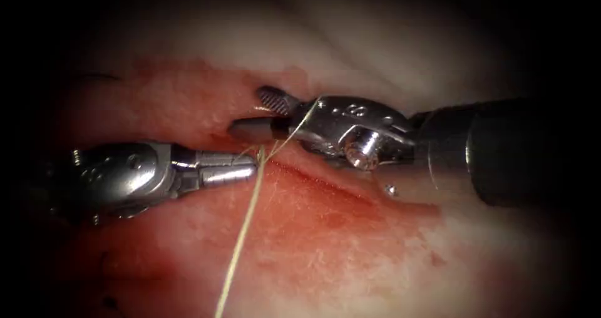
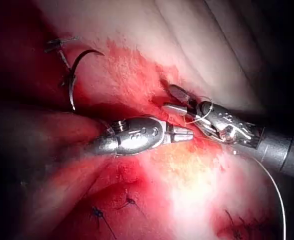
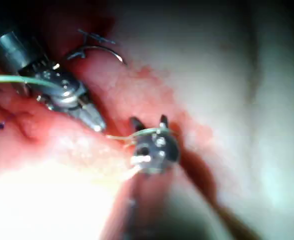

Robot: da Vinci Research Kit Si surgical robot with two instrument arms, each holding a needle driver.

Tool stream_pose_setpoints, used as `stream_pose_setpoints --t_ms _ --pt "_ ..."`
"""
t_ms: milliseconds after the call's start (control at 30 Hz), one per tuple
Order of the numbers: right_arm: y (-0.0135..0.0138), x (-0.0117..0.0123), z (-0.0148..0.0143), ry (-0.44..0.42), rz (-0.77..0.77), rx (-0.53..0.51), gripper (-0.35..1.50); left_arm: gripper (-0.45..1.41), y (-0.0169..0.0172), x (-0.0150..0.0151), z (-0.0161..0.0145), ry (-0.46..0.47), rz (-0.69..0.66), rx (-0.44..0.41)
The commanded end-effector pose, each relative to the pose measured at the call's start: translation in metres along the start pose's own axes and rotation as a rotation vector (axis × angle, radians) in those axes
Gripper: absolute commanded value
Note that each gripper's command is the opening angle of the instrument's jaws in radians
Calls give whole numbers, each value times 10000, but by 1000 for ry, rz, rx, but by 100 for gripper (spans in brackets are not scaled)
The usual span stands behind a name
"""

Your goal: Wound Closure

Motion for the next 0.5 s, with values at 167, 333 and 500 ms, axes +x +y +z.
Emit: stream_pose_setpoints --t_ms 167,333,500 --pt "9 -6 3 -19 10 -17 59 -35 2 -7 4 1 -1 -3" --pt "14 3 -3 41 4 -54 61 -35 1 -7 3 1 -1 -4" --pt "16 11 -11 63 -9 -83 61 -35 1 -8 3 1 -1 -5"
